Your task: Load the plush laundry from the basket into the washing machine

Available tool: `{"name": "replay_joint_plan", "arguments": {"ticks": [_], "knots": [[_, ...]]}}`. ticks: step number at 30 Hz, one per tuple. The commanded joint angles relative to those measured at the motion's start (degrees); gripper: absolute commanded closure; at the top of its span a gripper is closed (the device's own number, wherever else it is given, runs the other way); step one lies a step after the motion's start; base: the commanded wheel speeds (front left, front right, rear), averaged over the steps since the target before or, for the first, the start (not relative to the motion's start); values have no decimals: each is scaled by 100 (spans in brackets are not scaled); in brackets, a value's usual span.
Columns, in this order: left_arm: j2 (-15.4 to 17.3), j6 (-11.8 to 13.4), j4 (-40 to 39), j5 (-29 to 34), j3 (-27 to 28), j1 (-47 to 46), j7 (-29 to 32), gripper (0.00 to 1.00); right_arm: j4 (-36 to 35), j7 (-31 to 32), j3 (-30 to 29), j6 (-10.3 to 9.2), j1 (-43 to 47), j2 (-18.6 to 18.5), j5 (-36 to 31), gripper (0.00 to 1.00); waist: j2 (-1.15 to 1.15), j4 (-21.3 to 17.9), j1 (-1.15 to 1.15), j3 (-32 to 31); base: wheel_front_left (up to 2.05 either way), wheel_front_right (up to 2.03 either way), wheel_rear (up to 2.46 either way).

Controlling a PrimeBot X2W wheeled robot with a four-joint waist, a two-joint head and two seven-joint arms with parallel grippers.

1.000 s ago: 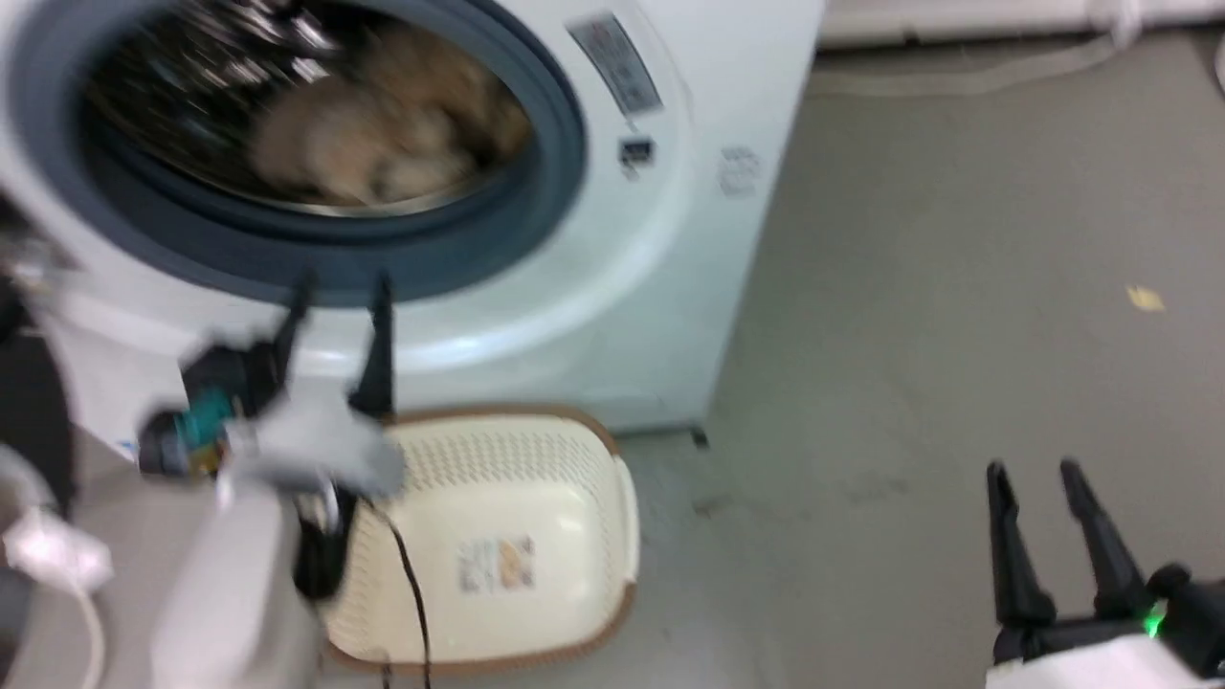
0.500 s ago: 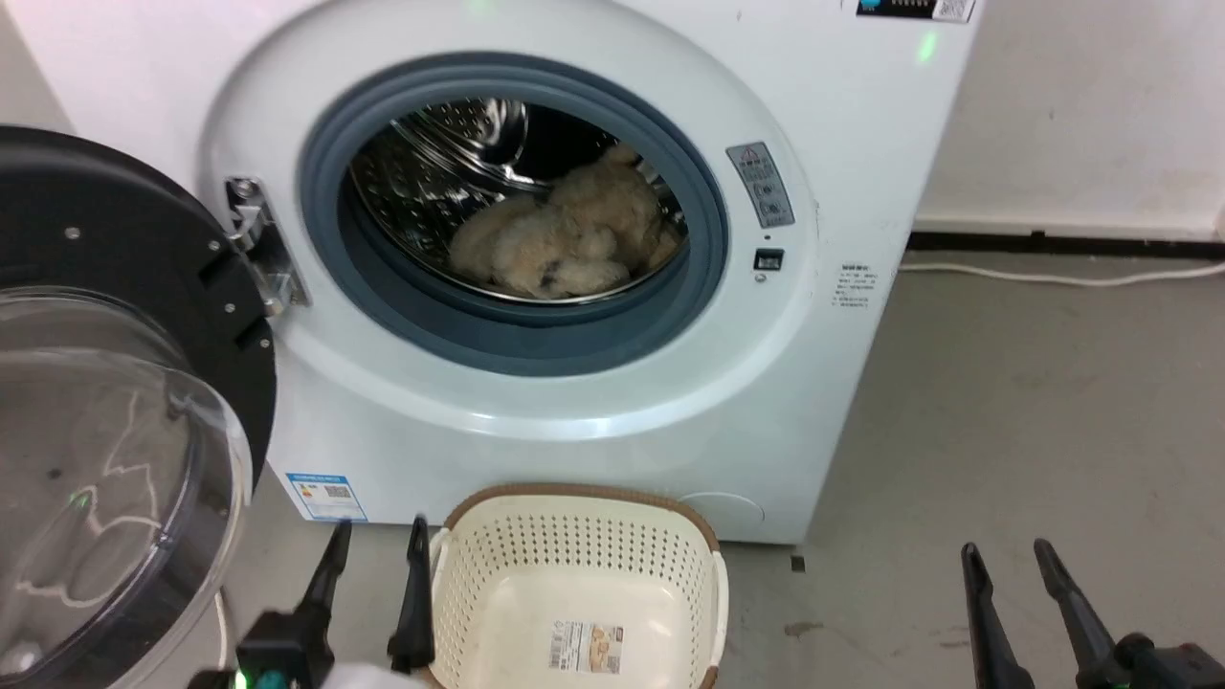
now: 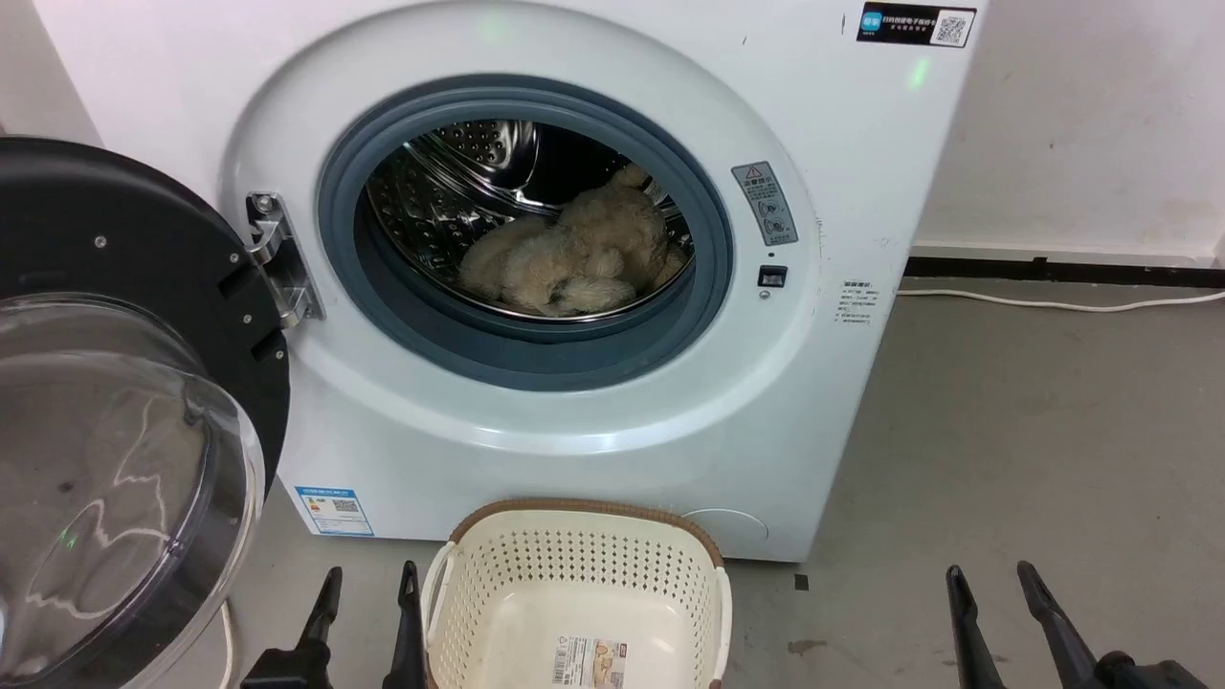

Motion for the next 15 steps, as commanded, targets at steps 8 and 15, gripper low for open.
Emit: {"name": "replay_joint_plan", "arguments": {"ticks": [8,15], "knots": [[-5,-6,-21,21,4,-25,56,100,-3,50,-1,0,-37,6,-37,100,0,-2,0,10,0,0,0],[-13,-22,-67,75,27,-59,138,100,-8,133,-3,0,-100,10,-102,100,0,-3,0,28,0,0,0]]}}
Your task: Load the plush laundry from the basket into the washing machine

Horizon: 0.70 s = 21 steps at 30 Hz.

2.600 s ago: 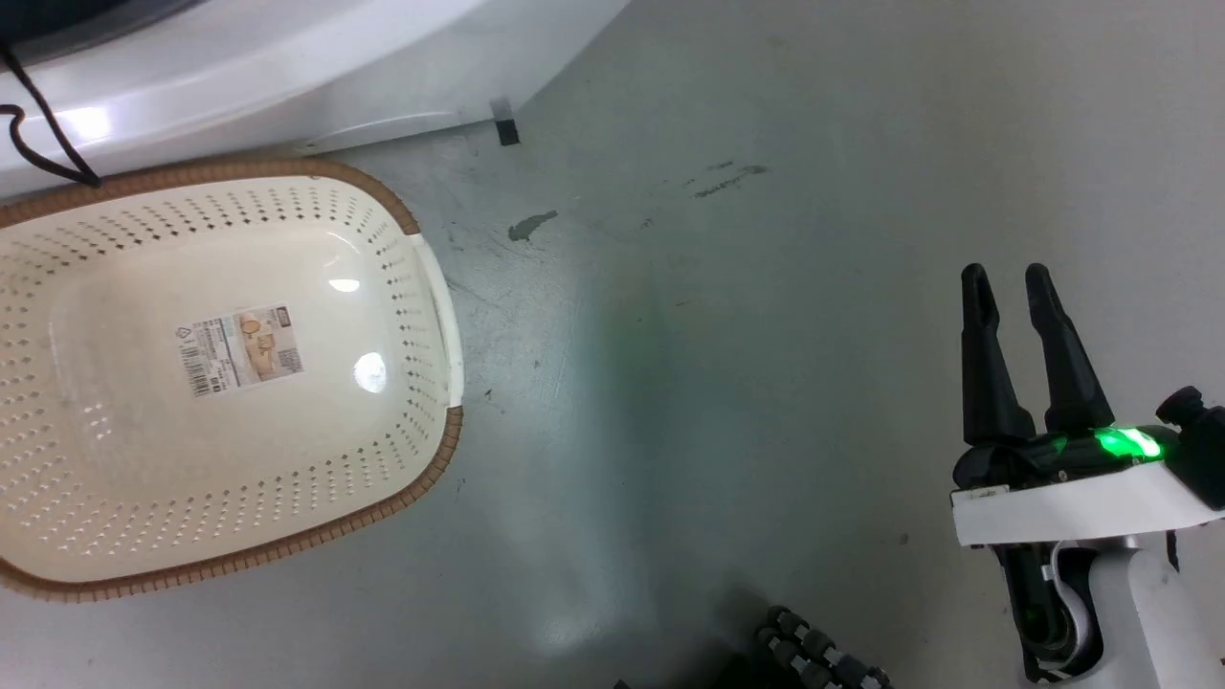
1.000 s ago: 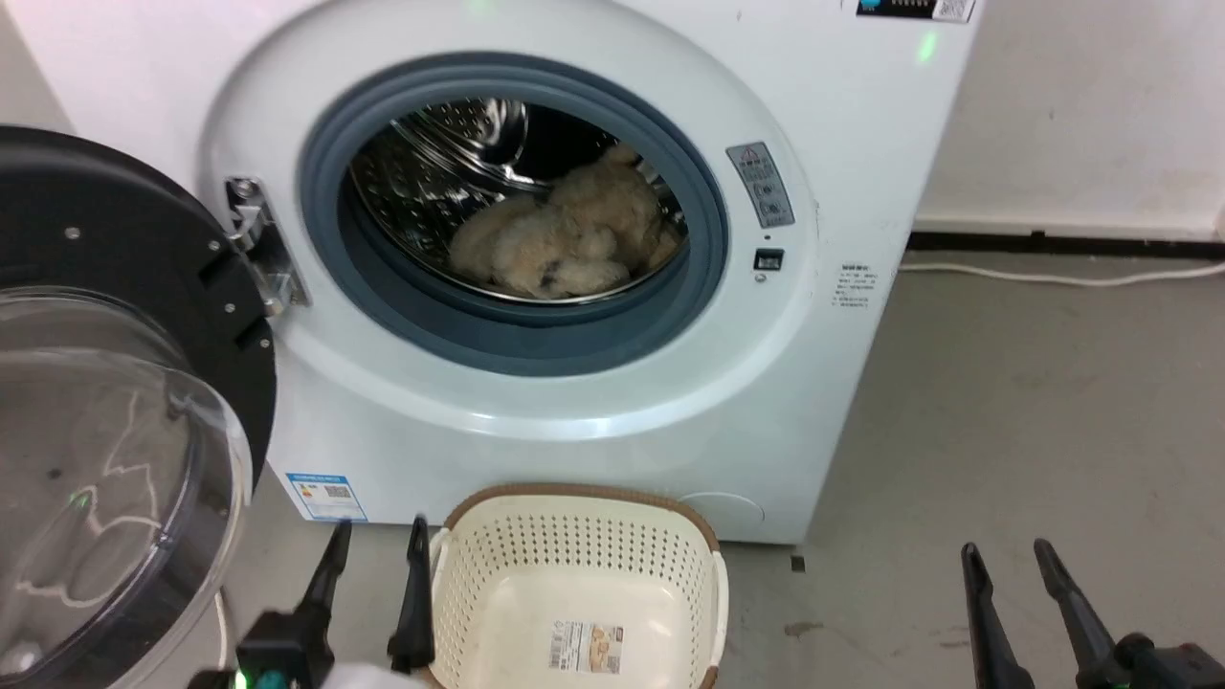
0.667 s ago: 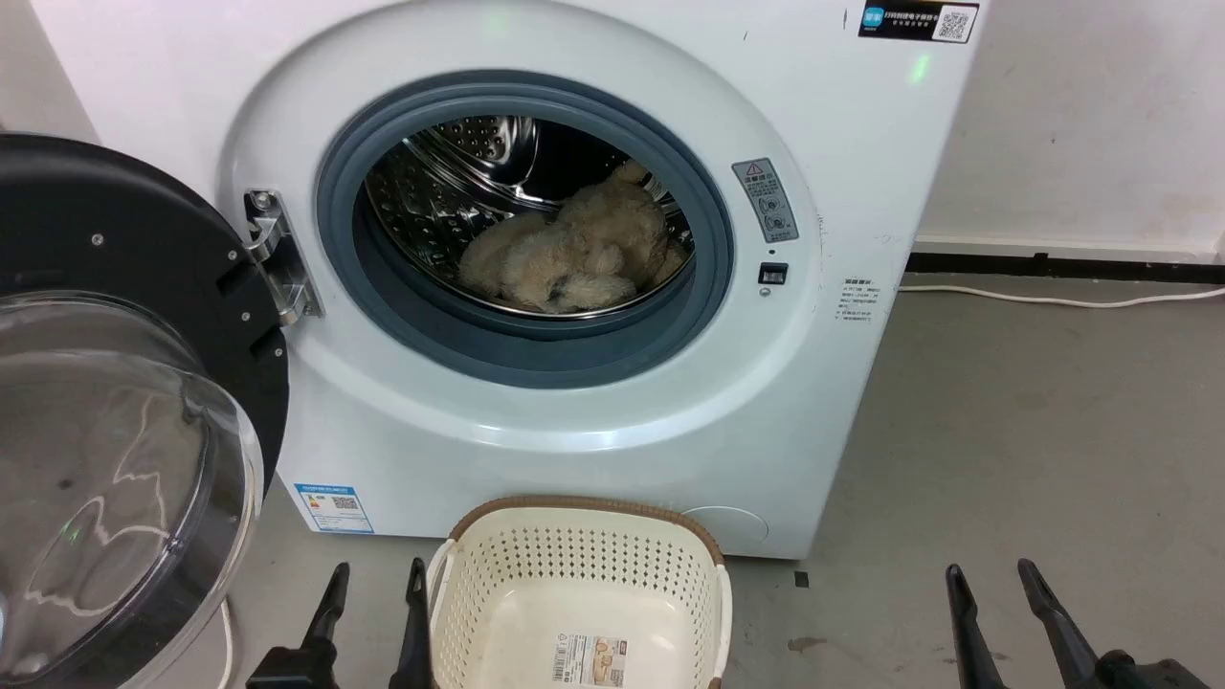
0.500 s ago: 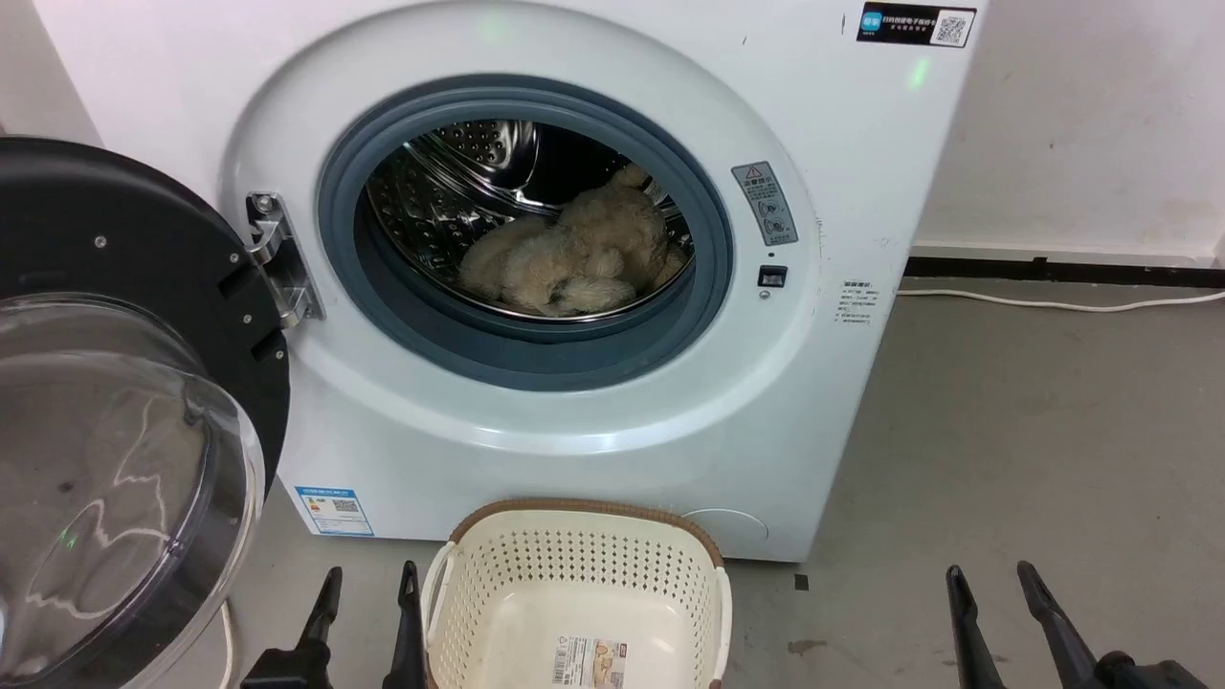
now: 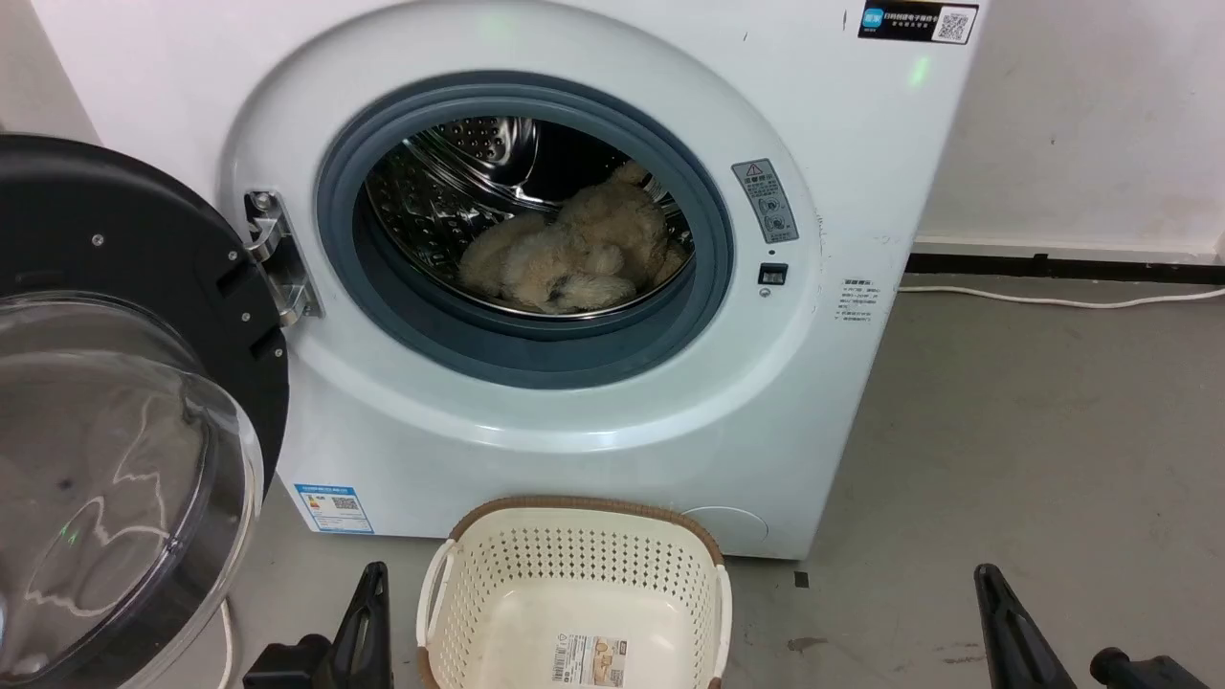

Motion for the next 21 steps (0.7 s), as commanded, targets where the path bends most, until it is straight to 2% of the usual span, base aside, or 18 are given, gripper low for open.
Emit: {"name": "replay_joint_plan", "arguments": {"ticks": [1,21], "knots": [[-13,-27,-43,71,25,-53,37,100,-8,32,-2,0,-96,7,-51,100,0,0,0,5,0,0,0],[-36,-73,-172,225,91,-153,270,100,-22,268,-7,1,-275,19,-238,100,0,-3,0,55,0,0,0]]}}
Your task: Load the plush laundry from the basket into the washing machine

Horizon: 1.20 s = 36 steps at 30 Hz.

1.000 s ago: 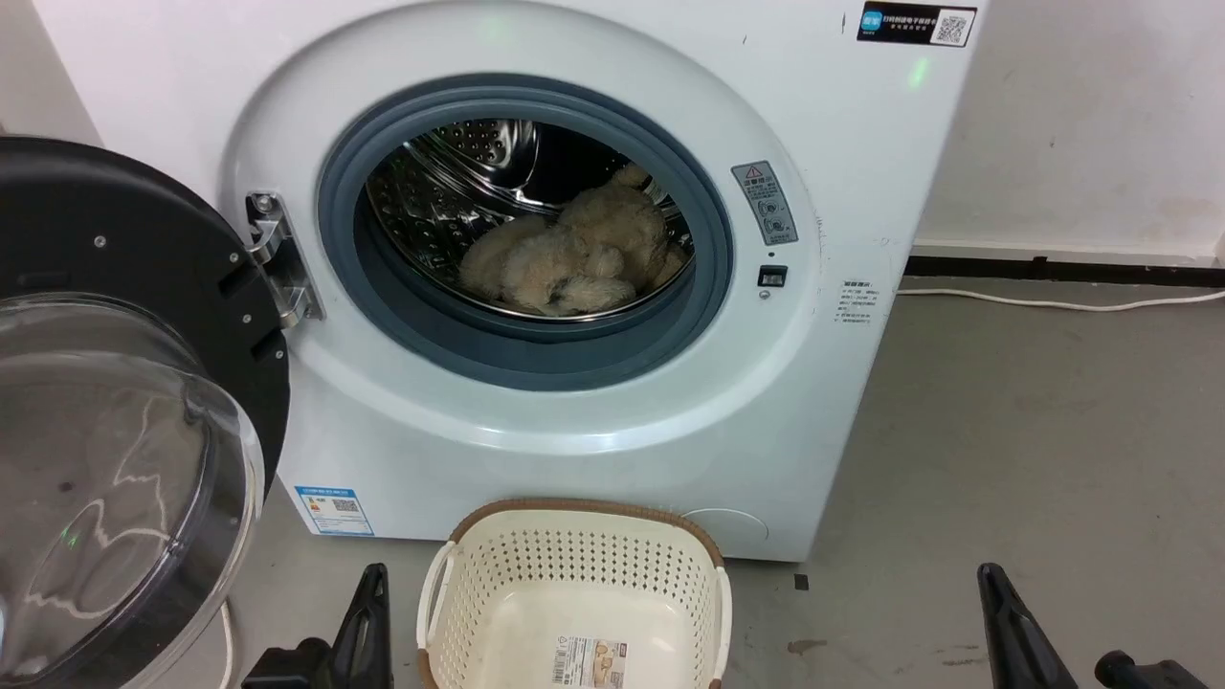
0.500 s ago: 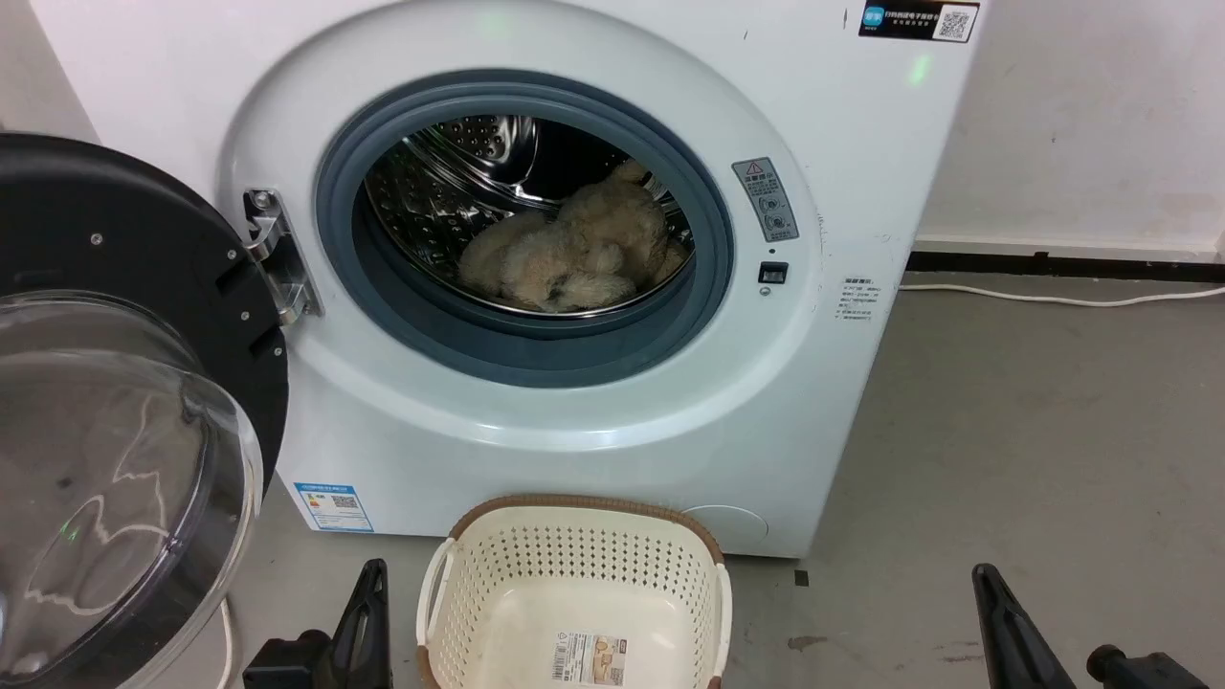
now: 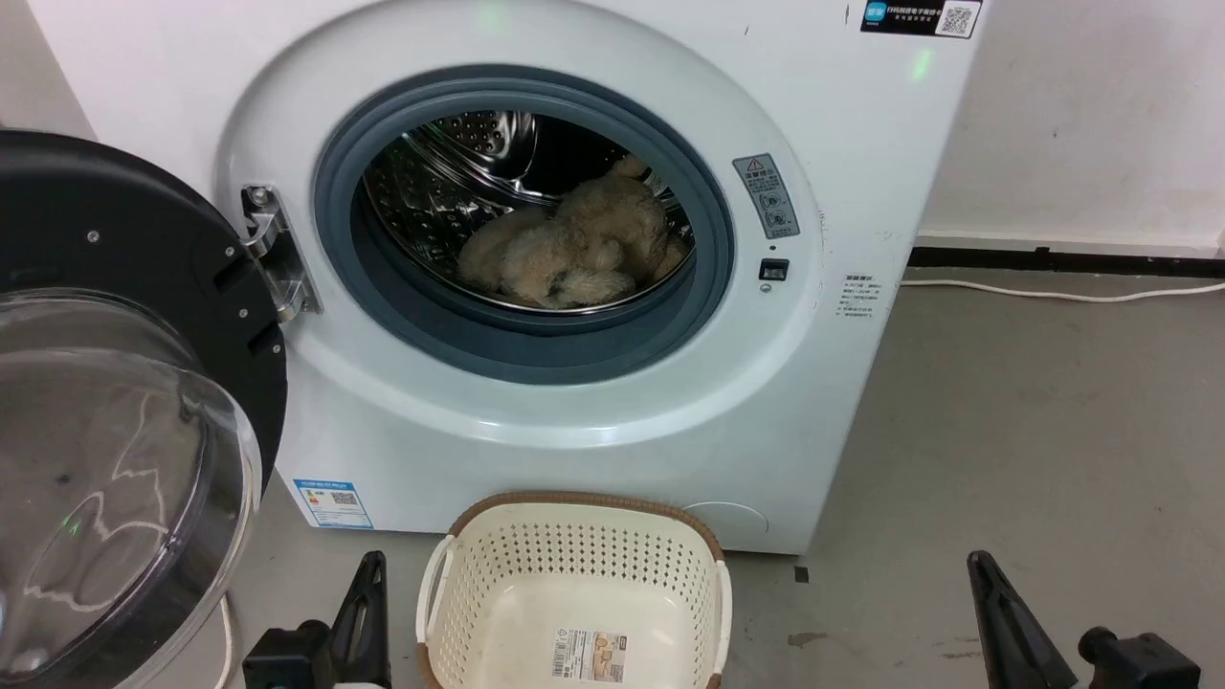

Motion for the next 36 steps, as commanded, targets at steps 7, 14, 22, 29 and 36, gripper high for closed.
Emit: {"name": "replay_joint_plan", "arguments": {"ticks": [7,14,22,29,36], "knots": [[-30,-38,-84,98,34,-131,105,100,-24,103,-7,1,-192,22,-107,100,0,-1,0,20,0,0,0],[-36,-51,-123,144,54,-161,175,100,-28,173,-8,2,-245,25,-163,100,0,-2,0,35,0,0,0],[-45,-70,-175,206,80,-201,268,100,-34,267,-10,2,-317,30,-238,100,0,-3,0,56,0,0,0],[-54,-88,-227,268,107,-241,361,100,-40,362,-12,2,-389,35,-312,100,0,-4,0,76,0,0,0],[-62,-104,-272,322,129,-275,443,100,-45,444,-14,2,-451,39,-377,100,0,-5,0,94,0,0,0]]}}
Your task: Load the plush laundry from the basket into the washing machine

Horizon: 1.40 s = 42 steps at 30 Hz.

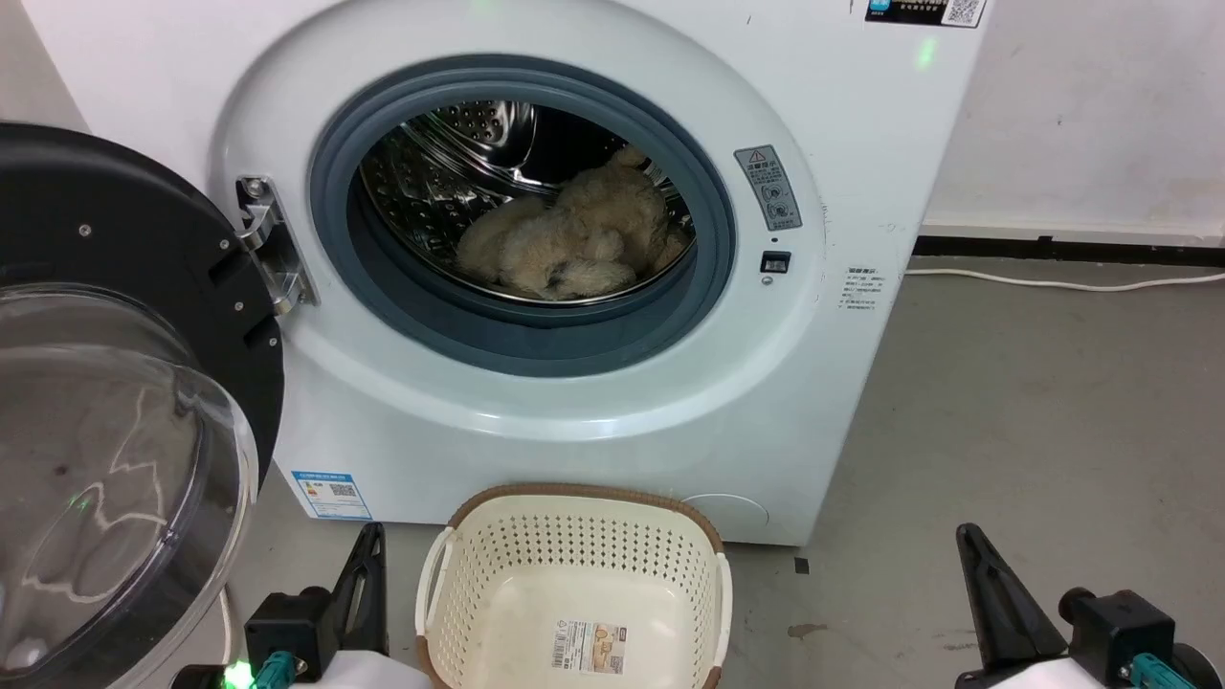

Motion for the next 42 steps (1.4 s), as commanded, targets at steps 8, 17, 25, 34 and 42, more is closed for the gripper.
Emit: {"name": "replay_joint_plan", "arguments": {"ticks": [8,17,25,34,42], "knots": [[-31,-38,-93,120,47,-115,110,100,-36,113,-9,3,-181,31,-127,100,0,-1,0,21,0,0,0],[-41,-59,-152,190,76,-160,215,100,-43,219,-11,3,-261,36,-211,100,0,-2,0,44,0,0,0],[-50,-77,-204,252,103,-200,308,100,-49,313,-13,3,-333,41,-285,100,0,-3,0,64,0,0,0],[-60,-97,-262,321,132,-244,413,100,-55,419,-15,4,-413,47,-369,100,0,-5,0,87,0,0,0],[-69,-115,-314,383,158,-284,506,100,-61,513,-17,4,-485,52,-443,100,0,-6,0,107,0,0,0]]}}
